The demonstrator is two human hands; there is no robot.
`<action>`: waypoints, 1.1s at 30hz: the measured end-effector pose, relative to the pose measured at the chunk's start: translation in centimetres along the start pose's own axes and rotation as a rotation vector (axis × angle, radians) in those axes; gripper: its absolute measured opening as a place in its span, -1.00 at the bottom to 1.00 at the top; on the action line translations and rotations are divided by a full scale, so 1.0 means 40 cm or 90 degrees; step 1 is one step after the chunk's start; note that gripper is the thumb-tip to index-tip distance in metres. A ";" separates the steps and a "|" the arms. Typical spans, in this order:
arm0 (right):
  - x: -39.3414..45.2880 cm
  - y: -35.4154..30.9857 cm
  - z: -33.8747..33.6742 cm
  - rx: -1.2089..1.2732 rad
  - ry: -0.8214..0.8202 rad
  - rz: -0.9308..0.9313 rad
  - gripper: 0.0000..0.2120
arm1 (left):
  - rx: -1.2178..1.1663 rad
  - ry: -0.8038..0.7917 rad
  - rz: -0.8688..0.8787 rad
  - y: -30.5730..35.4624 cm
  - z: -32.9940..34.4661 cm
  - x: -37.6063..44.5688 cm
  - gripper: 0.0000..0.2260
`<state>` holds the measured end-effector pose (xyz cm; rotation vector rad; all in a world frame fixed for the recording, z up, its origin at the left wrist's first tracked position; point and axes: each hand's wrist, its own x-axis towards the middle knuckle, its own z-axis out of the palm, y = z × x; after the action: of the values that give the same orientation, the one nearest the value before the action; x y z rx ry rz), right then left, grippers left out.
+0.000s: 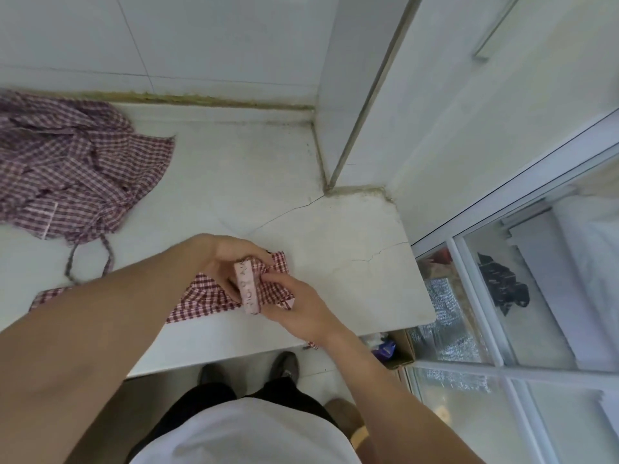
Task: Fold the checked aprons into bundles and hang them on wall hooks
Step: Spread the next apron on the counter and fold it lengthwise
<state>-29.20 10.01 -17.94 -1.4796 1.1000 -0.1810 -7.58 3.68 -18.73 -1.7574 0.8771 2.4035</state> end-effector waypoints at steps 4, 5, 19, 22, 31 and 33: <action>0.020 0.021 0.027 0.027 0.164 0.030 -0.64 | 0.168 0.074 -0.068 0.037 -0.012 -0.021 -0.66; 0.033 0.034 0.032 0.023 0.240 0.074 -0.67 | 0.188 0.097 -0.076 0.039 -0.010 -0.025 -0.70; 0.116 0.086 0.038 0.303 0.274 0.183 -0.57 | -0.309 0.078 0.168 -0.075 0.054 0.028 -0.42; 0.128 0.083 0.023 0.290 0.288 0.186 -0.65 | -0.357 0.081 0.168 -0.053 0.069 0.033 -0.71; 0.144 0.054 0.055 0.346 0.258 0.130 -0.72 | 0.049 0.443 0.209 -0.025 0.039 0.079 -0.70; 0.144 0.058 0.069 0.358 0.239 0.130 -0.73 | 0.070 0.452 0.186 -0.030 0.012 0.090 -0.76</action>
<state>-25.44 8.30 -23.33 -0.8403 1.3538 -0.5911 -8.88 3.87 -22.33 -2.6351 1.3688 1.7827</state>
